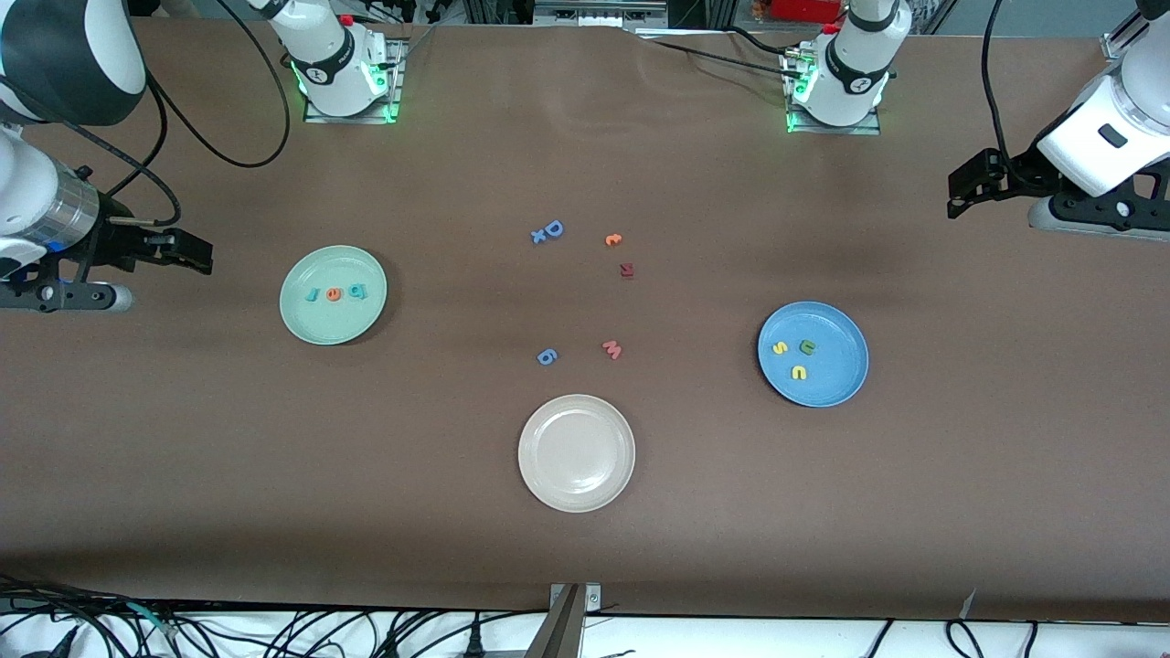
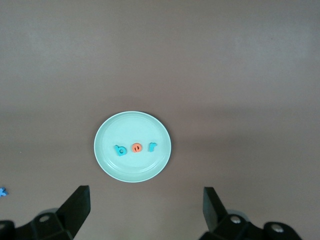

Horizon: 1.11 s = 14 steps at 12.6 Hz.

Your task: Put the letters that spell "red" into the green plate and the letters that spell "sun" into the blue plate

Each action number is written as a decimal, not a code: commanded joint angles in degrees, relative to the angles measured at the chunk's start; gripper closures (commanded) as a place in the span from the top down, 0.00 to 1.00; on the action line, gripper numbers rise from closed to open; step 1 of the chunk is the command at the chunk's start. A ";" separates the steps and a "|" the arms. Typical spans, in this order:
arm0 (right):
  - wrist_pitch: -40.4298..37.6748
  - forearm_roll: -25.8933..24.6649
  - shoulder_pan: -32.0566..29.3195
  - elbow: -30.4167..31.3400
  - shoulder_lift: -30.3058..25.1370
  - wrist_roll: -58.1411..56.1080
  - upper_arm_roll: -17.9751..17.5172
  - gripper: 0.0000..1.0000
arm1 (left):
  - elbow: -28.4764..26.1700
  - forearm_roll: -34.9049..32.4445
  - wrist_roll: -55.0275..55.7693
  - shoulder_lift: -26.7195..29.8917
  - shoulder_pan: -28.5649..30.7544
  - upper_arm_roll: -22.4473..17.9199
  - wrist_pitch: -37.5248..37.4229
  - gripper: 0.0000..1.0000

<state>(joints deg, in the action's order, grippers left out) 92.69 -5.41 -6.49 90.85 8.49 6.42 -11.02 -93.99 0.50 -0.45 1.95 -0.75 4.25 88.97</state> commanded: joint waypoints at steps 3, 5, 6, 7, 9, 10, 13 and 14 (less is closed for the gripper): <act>-0.41 0.23 -0.11 1.79 -1.81 3.87 -2.07 0.99 | -0.67 0.20 -1.31 1.39 0.14 -0.12 -0.02 1.00; -0.40 2.75 -0.11 1.70 -1.72 3.87 -2.34 0.99 | -0.67 0.20 -1.31 1.65 0.14 -0.12 -0.02 1.00; -0.49 3.21 -0.11 1.70 -1.81 3.78 -2.34 1.00 | -0.67 0.20 -1.31 1.65 0.23 -0.12 -0.02 1.00; -0.67 3.22 -0.11 1.61 -1.81 3.78 -2.25 1.00 | -0.67 0.20 -1.31 1.65 0.23 -0.12 -0.02 1.00; -0.67 3.48 -0.11 1.43 -1.64 3.87 -2.16 1.00 | -0.67 0.20 -1.31 1.65 0.23 -0.12 0.06 1.00; -0.49 3.57 -0.11 1.43 -1.64 4.30 -2.16 1.00 | -0.67 0.20 -1.31 1.65 0.23 -0.12 0.06 1.00; -0.76 3.39 -0.11 0.30 -1.29 4.57 -2.07 1.00 | -0.58 0.20 -1.22 1.65 0.14 -0.12 0.24 1.00; -1.02 3.57 -0.19 -0.06 -1.20 4.48 -2.07 1.00 | -0.06 0.29 -1.22 1.57 0.14 -0.12 0.15 1.00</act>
